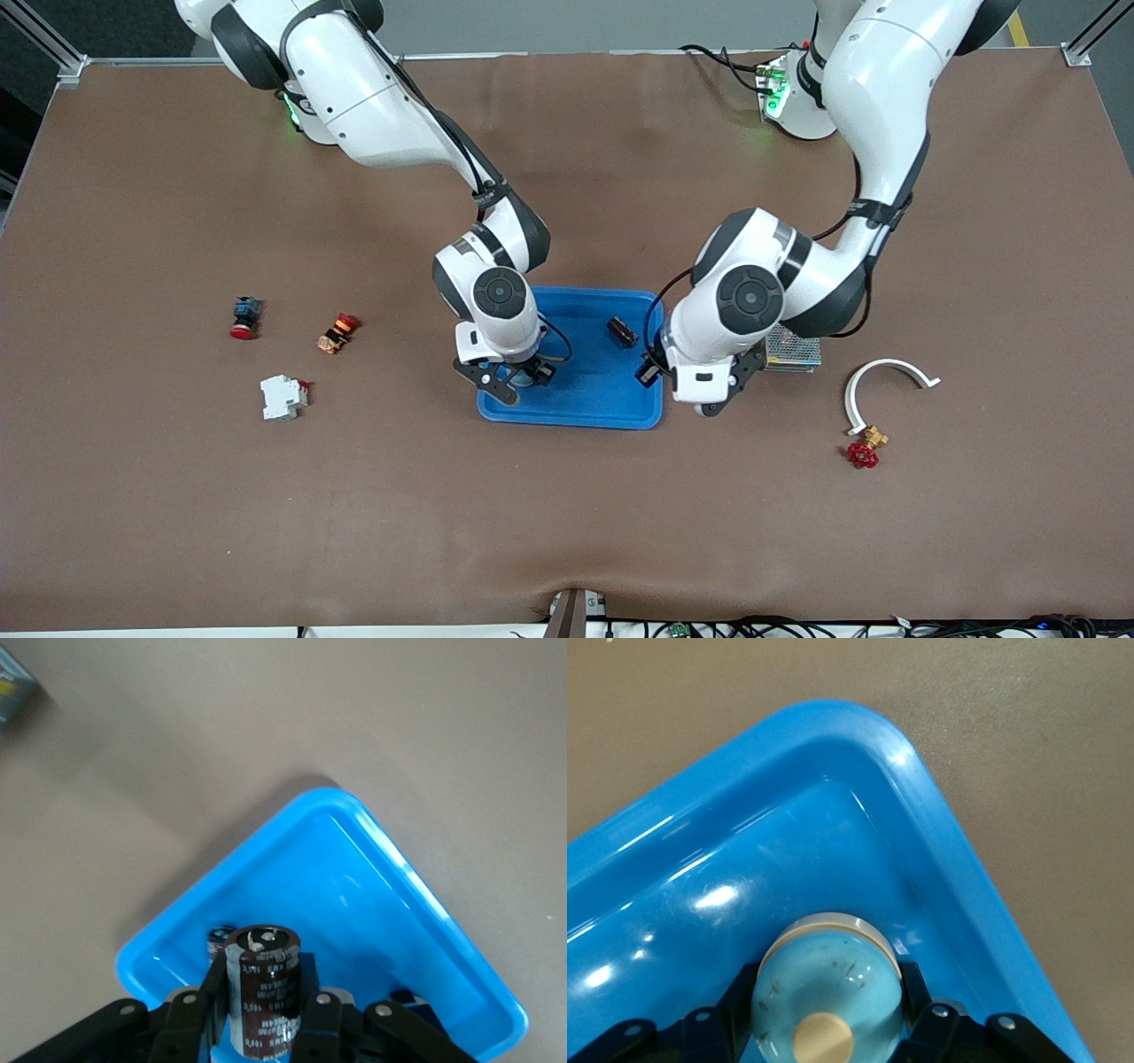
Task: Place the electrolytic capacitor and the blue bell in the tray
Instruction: 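Carry the second capacitor into the tray with the left gripper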
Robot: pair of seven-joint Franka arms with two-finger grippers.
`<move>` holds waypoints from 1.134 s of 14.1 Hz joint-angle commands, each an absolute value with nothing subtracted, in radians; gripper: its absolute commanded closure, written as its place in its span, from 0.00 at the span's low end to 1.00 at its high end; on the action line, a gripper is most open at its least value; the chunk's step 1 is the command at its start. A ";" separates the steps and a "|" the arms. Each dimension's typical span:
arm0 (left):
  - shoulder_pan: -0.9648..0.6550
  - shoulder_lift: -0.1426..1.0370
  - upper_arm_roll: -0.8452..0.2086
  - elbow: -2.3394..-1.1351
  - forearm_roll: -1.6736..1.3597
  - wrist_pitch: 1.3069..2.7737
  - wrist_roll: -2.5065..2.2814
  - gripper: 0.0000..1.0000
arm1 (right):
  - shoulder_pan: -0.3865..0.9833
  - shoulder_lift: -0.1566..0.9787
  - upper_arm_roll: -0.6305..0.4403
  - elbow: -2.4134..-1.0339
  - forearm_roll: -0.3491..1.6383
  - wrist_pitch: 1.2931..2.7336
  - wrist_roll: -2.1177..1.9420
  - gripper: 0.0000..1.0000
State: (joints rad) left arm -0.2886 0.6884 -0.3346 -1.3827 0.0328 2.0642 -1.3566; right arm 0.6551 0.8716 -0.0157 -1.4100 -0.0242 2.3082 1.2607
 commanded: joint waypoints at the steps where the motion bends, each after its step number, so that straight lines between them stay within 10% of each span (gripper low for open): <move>1: -0.324 0.724 -0.324 -1.351 0.032 2.121 -1.382 0.98 | 0.667 0.882 -0.025 -1.390 -0.051 2.307 1.275 0.00; 16: -0.442 0.859 -0.221 -1.361 0.061 2.309 -1.391 0.98 | 0.617 0.850 -0.015 -1.290 -0.055 2.090 1.146 0.00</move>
State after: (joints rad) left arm -0.4262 0.8383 -0.2350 -1.3805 0.0369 2.3031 -1.3752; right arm 0.6434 0.8667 -0.0306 -1.3339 -0.0457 2.1663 1.1795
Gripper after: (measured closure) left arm 0.661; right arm 0.000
